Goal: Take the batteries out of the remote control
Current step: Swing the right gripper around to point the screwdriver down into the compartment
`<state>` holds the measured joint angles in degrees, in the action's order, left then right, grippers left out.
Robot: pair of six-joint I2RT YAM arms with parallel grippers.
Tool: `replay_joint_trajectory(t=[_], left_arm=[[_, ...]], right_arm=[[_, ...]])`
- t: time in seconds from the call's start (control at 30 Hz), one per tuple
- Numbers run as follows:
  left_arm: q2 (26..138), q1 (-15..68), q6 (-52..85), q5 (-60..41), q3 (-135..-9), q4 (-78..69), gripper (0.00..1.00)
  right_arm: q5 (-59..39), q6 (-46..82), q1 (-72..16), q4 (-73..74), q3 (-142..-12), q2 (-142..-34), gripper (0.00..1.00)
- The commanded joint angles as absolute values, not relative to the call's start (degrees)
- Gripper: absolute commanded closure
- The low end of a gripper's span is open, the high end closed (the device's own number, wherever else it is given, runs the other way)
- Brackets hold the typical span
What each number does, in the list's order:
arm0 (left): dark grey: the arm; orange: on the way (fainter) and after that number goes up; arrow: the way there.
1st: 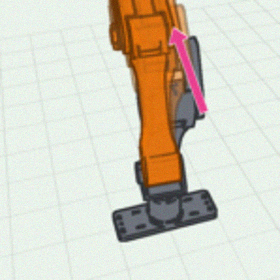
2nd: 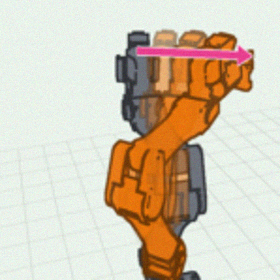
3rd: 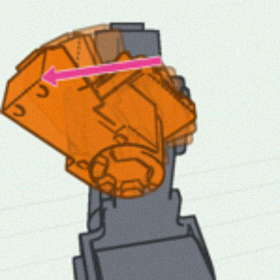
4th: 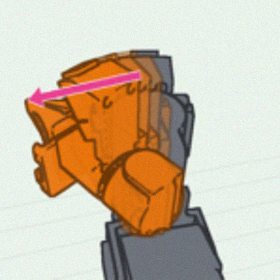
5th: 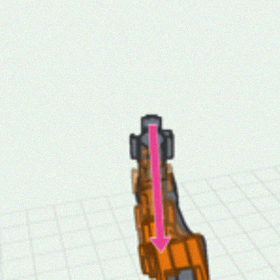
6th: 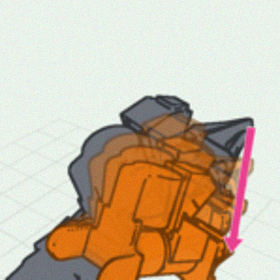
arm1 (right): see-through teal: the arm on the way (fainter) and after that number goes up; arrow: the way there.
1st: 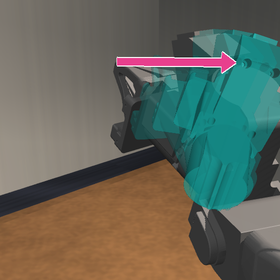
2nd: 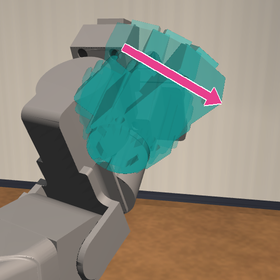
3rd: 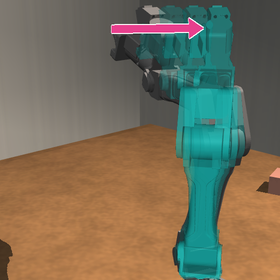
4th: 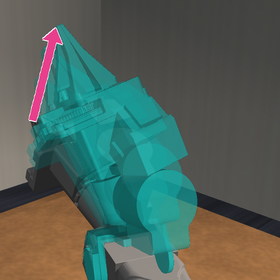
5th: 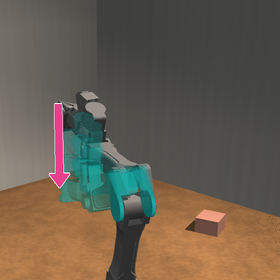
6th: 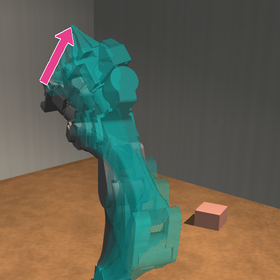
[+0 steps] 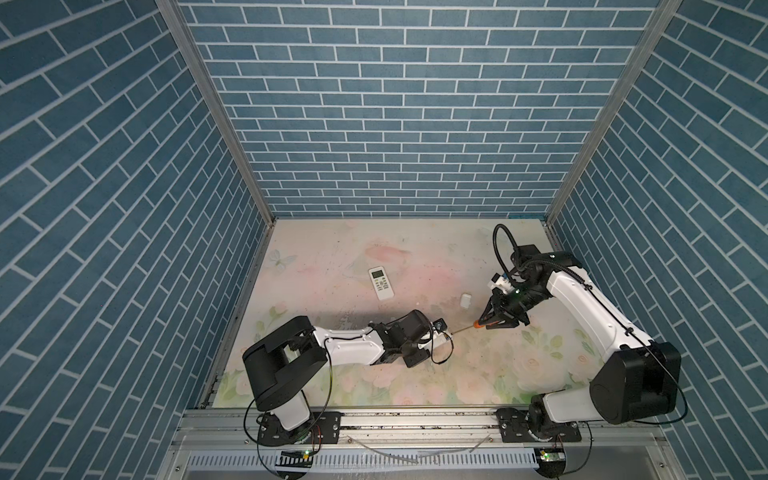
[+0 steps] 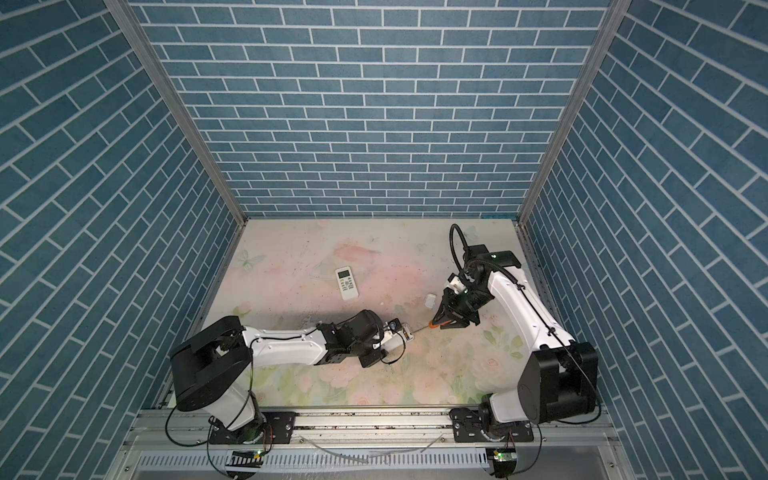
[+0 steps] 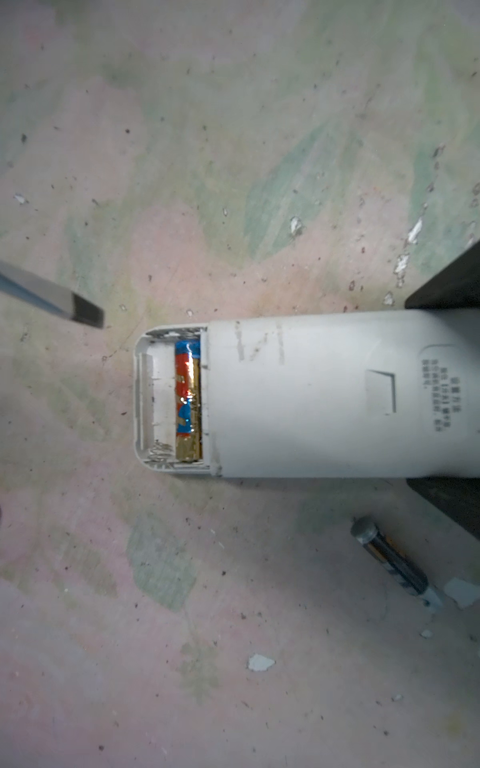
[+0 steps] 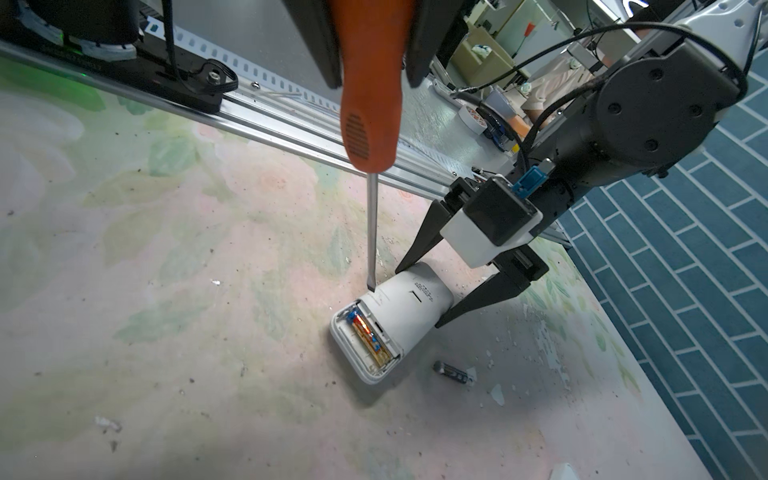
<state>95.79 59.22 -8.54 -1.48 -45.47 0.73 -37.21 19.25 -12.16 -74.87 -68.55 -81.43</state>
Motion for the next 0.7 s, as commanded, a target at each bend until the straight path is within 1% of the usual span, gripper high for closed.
replay_joint_trajectory(t=[0.0,0.23,0.67], left_arm=[[97.29,60.14,-10.01,-2.98,-47.71,1.11,0.49],[99.2,60.31,-10.72,-3.87,-48.78,1.4,0.49],[99.59,60.35,-10.61,-3.63,-48.08,1.41,0.49]], right_arm=[[-40.27,19.87,-10.82,-72.22,-65.16,-79.58,1.0],[-40.42,21.27,-10.24,-67.6,-61.99,-80.97,1.0],[-39.2,19.98,-8.41,-67.45,-62.54,-82.92,1.0]])
